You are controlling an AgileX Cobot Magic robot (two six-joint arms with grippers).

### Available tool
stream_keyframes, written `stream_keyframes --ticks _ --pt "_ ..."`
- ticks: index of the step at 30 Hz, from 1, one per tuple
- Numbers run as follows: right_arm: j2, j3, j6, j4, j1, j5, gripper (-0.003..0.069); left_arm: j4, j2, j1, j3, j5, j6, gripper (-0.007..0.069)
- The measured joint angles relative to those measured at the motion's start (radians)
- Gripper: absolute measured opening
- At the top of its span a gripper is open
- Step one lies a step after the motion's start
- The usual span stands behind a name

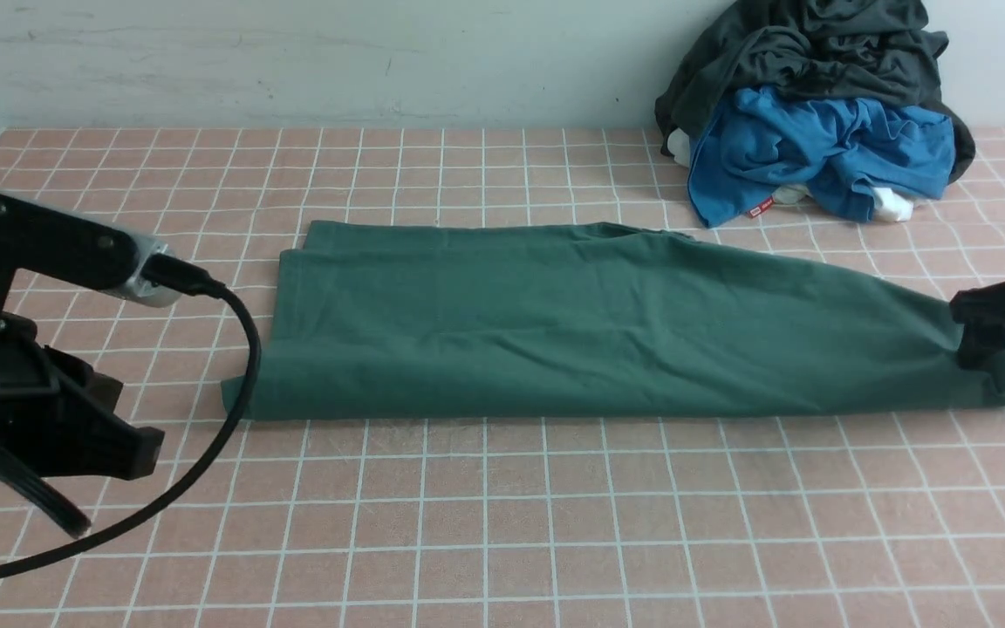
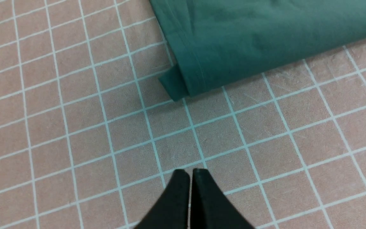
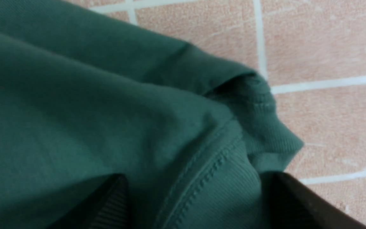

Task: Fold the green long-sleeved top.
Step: Use the right arm to clamp the right edge of the fabric

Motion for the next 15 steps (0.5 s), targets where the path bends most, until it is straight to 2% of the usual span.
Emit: stream_keyframes --ticks 2,3,5,7,12,15 --pt "0.001 -0.002 -0.020 0.013 0.000 0.000 0.0484 0.000 -0.036 0.000 0.001 -0.011 0.006 -0.0003" --pt "0.001 -0.002 -0.038 0.028 0.000 0.002 0.0426 0.002 -0.096 0.000 0.001 -0.034 0.017 -0.0003" --pt "0.001 -0.002 -0.050 0.032 0.000 0.005 0.0384 0.010 -0.136 0.000 0.001 -0.048 0.023 -0.0003" --pt "-0.003 -0.002 -0.071 0.026 0.000 0.016 0.0290 0.036 -0.204 0.000 0.001 -0.044 0.034 -0.0003" --pt "-0.054 0.005 -0.034 -0.104 -0.007 0.060 0.0090 0.061 -0.272 0.000 0.001 0.079 0.045 -0.0003" --pt "-0.115 0.006 0.015 -0.200 -0.013 0.067 0.0022 0.062 -0.271 0.000 0.001 0.152 0.048 -0.0003"
